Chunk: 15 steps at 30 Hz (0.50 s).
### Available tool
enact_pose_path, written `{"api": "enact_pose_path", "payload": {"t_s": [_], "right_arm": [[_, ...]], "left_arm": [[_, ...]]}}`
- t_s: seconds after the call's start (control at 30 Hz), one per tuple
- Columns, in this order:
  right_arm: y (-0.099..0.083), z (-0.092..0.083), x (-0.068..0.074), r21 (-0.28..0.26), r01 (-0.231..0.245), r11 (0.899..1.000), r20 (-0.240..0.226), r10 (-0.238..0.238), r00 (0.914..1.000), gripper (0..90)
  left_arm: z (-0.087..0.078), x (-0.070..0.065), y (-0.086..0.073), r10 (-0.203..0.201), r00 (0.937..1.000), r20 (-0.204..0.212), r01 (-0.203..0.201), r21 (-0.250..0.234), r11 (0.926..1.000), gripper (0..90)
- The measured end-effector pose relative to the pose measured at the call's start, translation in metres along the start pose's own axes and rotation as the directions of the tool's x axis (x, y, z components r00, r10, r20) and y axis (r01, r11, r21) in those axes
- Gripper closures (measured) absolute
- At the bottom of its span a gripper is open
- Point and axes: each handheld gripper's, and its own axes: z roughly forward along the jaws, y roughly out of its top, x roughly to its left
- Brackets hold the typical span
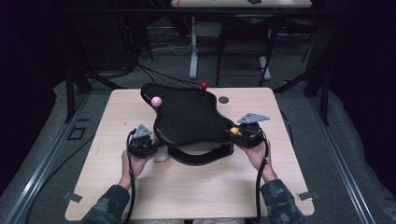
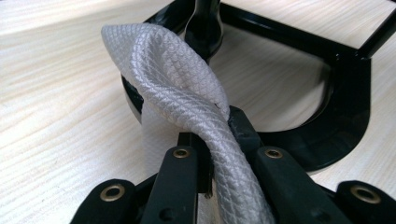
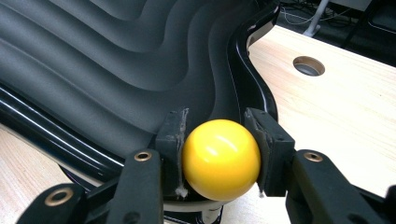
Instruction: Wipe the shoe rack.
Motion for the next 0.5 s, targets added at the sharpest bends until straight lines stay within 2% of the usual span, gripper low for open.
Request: {"api": "enact_pose_path", "payload": {"t_s": [0.07, 0.2, 0.33, 0.4, 0.5], "right_arm": [[0.000, 0.000, 0.000, 0.001, 0.000, 1.000, -0.001, 0.000, 1.0000, 59.9], [0.000, 0.000, 0.000, 0.001, 0.001, 1.000, 0.000, -0.001, 1.0000, 59.8], [0.000, 0.000, 0.000, 0.001, 0.001, 1.000, -0.002, -0.001, 1.0000, 59.8], [0.000, 0.000, 0.000, 0.000, 0.004, 1.000, -0.001, -0.004, 1.0000, 59.9], [0.001, 0.000, 0.001, 0.001, 0.010, 1.000, -0.003, -0.010, 0.9999, 59.9]], "left_arm": [[-0.004, 0.000, 0.004, -0.007, 1.0000, 0.002, 0.007, -0.026, 0.9996, 82.9], [-0.012, -0.002, 0.015, 0.011, 0.9999, 0.002, -0.010, -0.053, 0.9986, 82.8], [-0.022, -0.003, 0.026, 0.018, 0.9998, 0.001, -0.018, -0.100, 0.9948, 82.9], [-0.025, -0.003, 0.032, 0.037, 0.9993, 0.000, -0.037, -0.098, 0.9945, 82.9], [-0.029, -0.002, 0.037, 0.043, 0.9991, -0.003, -0.043, -0.118, 0.9921, 82.9]]}}
